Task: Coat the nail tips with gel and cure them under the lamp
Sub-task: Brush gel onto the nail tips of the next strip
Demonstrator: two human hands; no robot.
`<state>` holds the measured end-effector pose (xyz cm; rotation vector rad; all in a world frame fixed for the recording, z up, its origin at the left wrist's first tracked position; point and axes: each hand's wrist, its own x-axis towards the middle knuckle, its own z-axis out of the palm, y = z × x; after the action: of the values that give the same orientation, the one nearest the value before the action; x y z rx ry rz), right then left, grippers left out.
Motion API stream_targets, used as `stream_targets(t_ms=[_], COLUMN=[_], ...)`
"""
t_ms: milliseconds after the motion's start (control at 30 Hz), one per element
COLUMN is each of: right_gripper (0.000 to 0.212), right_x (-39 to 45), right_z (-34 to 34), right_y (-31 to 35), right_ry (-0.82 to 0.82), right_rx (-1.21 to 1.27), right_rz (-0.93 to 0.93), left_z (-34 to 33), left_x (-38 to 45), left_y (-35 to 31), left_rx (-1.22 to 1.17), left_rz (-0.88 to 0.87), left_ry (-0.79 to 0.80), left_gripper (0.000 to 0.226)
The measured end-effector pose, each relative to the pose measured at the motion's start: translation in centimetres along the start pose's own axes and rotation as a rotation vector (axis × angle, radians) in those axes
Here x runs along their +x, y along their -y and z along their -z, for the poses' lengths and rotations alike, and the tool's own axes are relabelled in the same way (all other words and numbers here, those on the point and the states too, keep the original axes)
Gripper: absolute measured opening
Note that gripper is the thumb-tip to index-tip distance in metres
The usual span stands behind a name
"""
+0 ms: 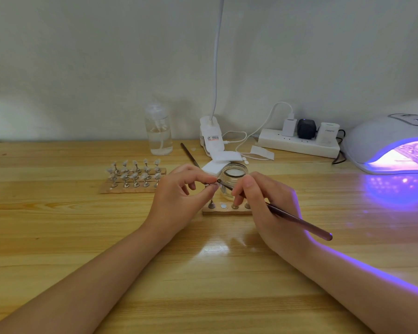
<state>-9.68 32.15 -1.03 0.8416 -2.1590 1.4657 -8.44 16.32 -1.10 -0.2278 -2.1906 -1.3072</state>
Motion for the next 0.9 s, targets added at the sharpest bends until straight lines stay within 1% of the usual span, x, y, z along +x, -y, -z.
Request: stream_targets(t_ms=[200, 333, 467, 600, 900], right_gripper=[0.042, 0.04, 0.034, 0.037, 0.038], right_x=[-0.17, -0.18, 0.0, -0.01, -0.08], right_z=[0.04, 0.12, 0.11, -0.04, 0.06], right_y=[-0.34, -0.35, -0.26, -0.19, -0.42], right_ry=[-0.002, -0.046, -0.042, 0.007, 0.001], right_rx=[0.062, 0.145, 0.07, 0.032, 0.096], right_rz=[0.026, 0.059, 0.014, -0.03, 0.013], left_z=[-0.03, -0.01, 0.02, -0.01, 0.01], left_x=[0.01, 0.01, -0.06, -0.04, 0.05], left_y=[0.07, 0.07, 0.02, -0.05, 0.09], left_rx=[-0.005, -0.008, -0.01, -0.019, -0.004], left_rz=[-0.001, -0.011, -0.004, 0.007, 0.002], left_ry=[-0.006, -0.013, -0.008, 0.0, -0.009], left_gripper=[0.028, 0.028, 0.026, 0.023, 0.027])
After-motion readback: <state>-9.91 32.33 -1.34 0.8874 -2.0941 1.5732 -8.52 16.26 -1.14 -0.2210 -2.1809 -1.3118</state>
